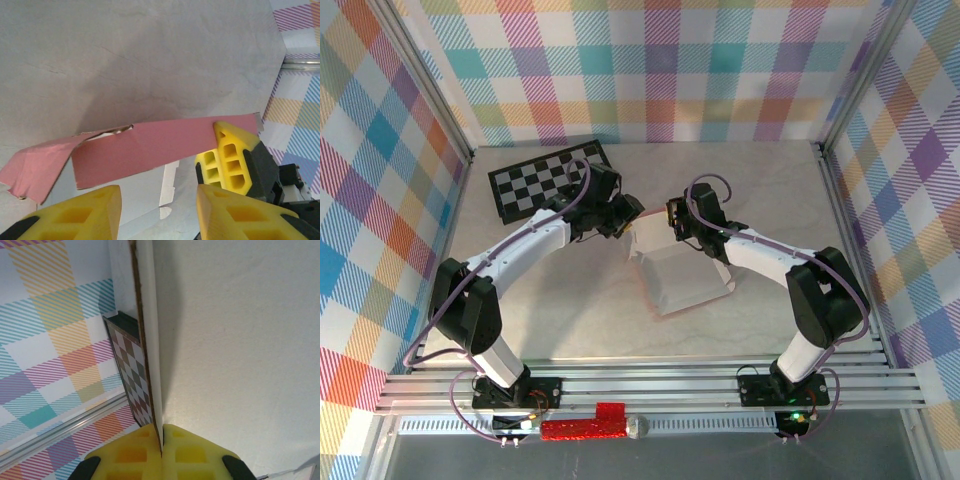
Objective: Fold the paper box
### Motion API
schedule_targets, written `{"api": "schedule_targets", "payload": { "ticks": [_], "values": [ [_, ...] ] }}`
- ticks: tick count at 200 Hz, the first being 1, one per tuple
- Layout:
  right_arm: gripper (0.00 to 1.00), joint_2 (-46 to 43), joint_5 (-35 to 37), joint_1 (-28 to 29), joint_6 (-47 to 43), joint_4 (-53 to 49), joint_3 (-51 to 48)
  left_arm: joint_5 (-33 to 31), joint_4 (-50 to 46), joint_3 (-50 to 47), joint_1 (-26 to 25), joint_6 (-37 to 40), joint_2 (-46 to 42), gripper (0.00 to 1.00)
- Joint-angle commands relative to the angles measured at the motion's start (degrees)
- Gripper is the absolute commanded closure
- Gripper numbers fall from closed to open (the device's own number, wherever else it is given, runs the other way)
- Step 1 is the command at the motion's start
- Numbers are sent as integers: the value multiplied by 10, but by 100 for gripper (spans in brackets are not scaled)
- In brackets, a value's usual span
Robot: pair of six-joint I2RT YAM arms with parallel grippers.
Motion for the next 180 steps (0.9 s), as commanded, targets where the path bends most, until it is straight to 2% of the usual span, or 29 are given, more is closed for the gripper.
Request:
{"api": "schedule_targets", "payload": {
  "ticks": [1,102,146,180],
  "values": [
    [100,2,-1,3,8,24,-5,0,-17,20,-5,-6,10,57],
    [100,-11,-4,2,-1,4,-5,-59,-108,90,-9,57,-1,55],
    [100,-9,-7,2,-3,0,2,-51,-113,93,-8,41,35,55],
    [100,-9,-8,3,-3,1,1,-31,-76,88,-11,25,55,56]
  ]
}}
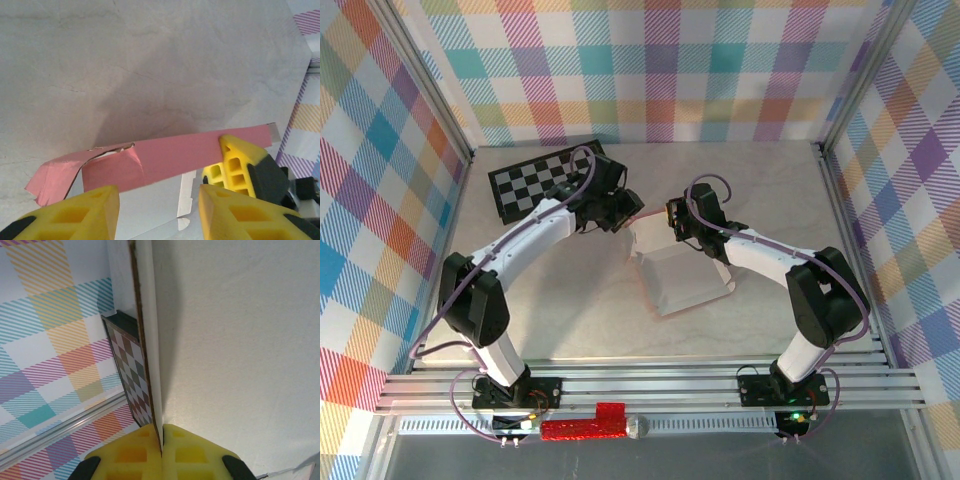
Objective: Fold the paper box
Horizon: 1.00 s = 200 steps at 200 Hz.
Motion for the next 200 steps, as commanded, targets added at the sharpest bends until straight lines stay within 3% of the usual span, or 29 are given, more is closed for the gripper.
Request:
{"api": "schedule_targets", "payload": {
  "ticks": [1,49,96,107,128,143,170,200],
  "values": [
    [100,-9,-6,3,-2,3,1,17,14,6,-7,-16,16,56],
    [100,-9,-8,3,-3,3,3,29,25,-6,-17,-26,29,60],
    [100,-10,-18,3,-16,9,8,8,23,-3,-17,-8,23,72],
    [100,-11,-19,3,-20,15,7,-2,8,-2,-14,5,15,70],
    [100,-9,-29,2,-36,42,4,-30,-30,-10,-8,33,-17,53],
    [100,-5,-41,3,-57,58,11,-49,-45,-33,4,50,-55,46],
    [100,15,-64,4,-82,122,19,-95,-60,-90,40,102,-143,45],
    [100,45,-80,9,-92,188,25,-85,-67,-163,107,136,-216,49]
  ]
}}
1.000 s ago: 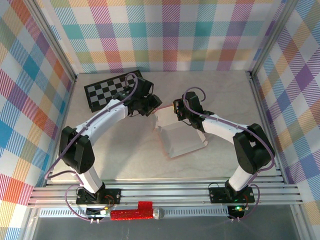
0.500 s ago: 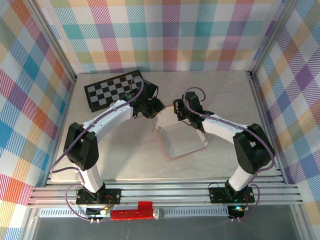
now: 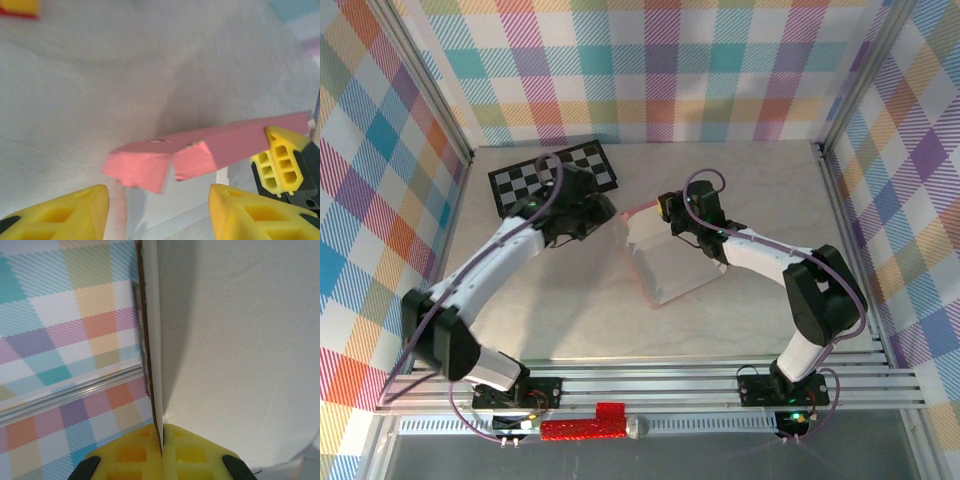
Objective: Fold the paper box
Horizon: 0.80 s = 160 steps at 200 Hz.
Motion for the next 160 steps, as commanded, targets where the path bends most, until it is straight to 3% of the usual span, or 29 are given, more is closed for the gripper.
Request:
{"api": "schedule_targets", "payload": {
  "ticks": [1,37,77,122,160],
  "values": [
    [100,29,-27,8,-29,85,24,-18,-33,-51,46,52,-44,49],
    [100,73,-61,9,-49,180,9,27,12,-128,101,99,-95,60],
    [100,103,-100,8,-73,273,-22,92,125,-203,104,193,-98,80],
    [100,118,-128,4,-85,311,-52,145,289,-305,104,264,-99,81],
    [100,124,-139,2,-88,318,-63,177,324,-325,100,310,-73,78]
  ]
}}
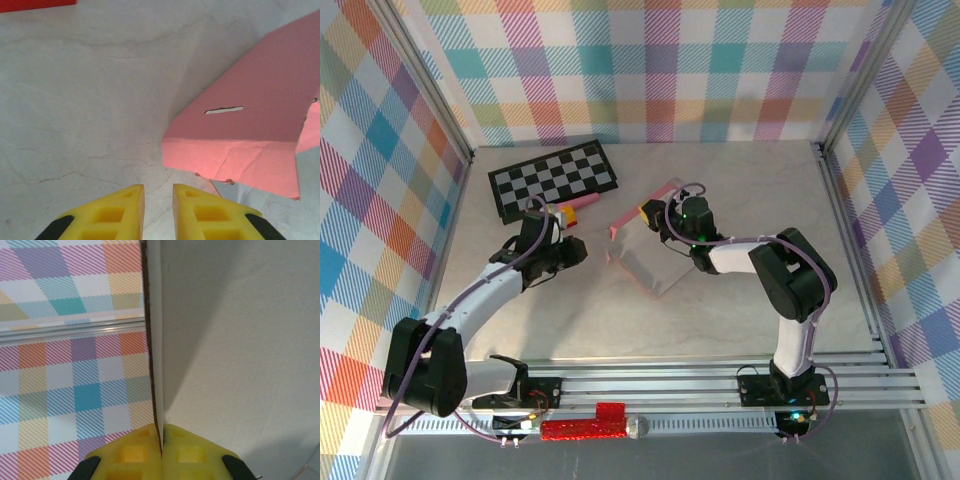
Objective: Fold the paper box
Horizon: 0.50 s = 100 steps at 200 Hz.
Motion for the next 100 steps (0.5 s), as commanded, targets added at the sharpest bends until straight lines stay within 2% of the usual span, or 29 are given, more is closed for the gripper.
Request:
{"api": "schedule_targets", "payload": {
  "ticks": [1,60,100],
  "values": [
    [100,10,-20,-4,-16,35,-8,36,69,-4,0,55,14,78],
    [100,12,-29,-10,-19,-3,6,75,68,20,-4,146,99,76],
    [100,14,-42,-10,-20,-34,29,90,145,3,-23,224,108,75]
  ]
}}
